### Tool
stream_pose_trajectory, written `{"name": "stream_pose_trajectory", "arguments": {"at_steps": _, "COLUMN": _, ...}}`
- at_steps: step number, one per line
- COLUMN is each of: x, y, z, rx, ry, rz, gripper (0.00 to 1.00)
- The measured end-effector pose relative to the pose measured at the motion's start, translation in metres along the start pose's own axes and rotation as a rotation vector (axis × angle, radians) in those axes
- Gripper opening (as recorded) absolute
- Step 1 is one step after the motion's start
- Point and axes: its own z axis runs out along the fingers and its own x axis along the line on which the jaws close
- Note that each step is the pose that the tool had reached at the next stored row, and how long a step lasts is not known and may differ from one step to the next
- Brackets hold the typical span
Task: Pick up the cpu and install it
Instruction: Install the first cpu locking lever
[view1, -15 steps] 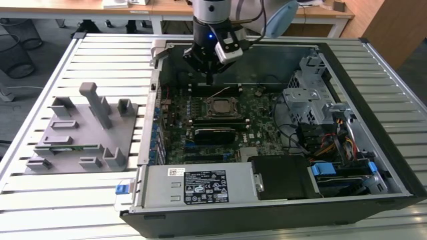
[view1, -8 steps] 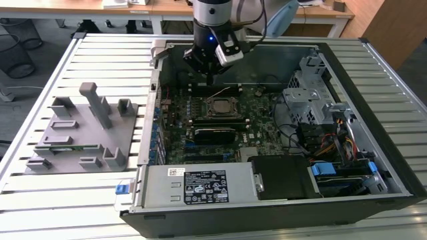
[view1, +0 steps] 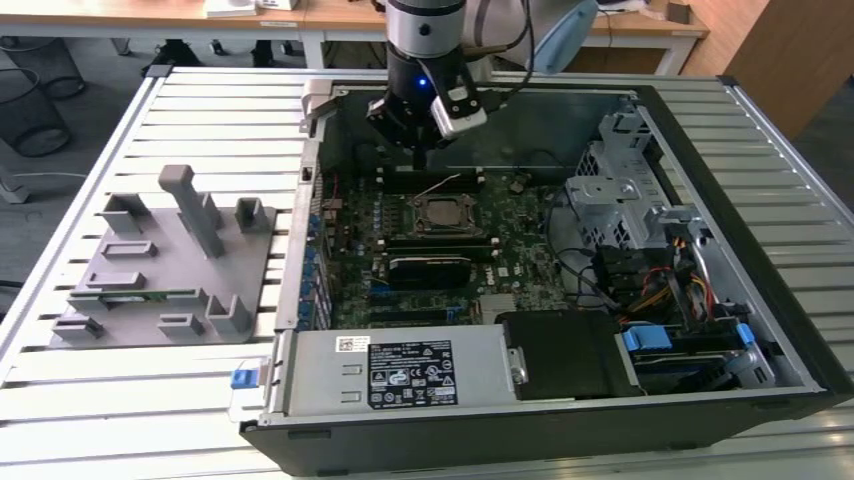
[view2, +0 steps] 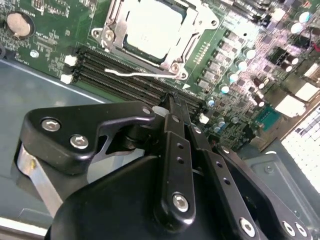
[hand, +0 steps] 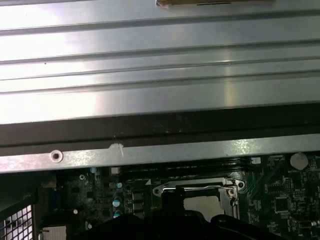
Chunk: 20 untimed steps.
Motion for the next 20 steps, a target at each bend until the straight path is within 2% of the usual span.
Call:
{"name": "stream_pose_trajectory", "arguments": {"at_steps": 2, "x": 0.0000, "y": -0.0001, "z": 0.0001, "rx": 0.0316, "ry": -0.0026, "rz": -0.002, "gripper": 0.11}}
{"name": "stream_pose_trajectory", "arguments": {"at_steps": 3, "x": 0.0000, "y": -0.0002, "z": 0.0007, "rx": 0.0366, "ry": -0.0030, "rz": -0.002, "gripper": 0.11}}
{"name": "stream_pose_trajectory", "arguments": {"at_steps": 7, "x": -0.0004, "y": -0.0002, "z": 0.0027, "rx": 0.0264, "ry": -0.0033, "rz": -0.012, "gripper": 0.11}}
{"name": "stream_pose_trajectory", "arguments": {"at_steps": 11, "x": -0.0025, "y": -0.0002, "z": 0.0051, "rx": 0.0262, "ry": -0.0016, "rz": -0.046, "gripper": 0.11}}
{"name": "stream_pose_trajectory", "arguments": {"at_steps": 14, "x": -0.0042, "y": -0.0001, "z": 0.0069, "rx": 0.0263, "ry": -0.0011, "rz": -0.053, "gripper": 0.11}}
{"name": "stream_pose_trajectory", "arguments": {"at_steps": 20, "x": -0.0144, "y": 0.0010, "z": 0.0105, "rx": 0.0263, "ry": -0.0011, "rz": -0.057, "gripper": 0.11}}
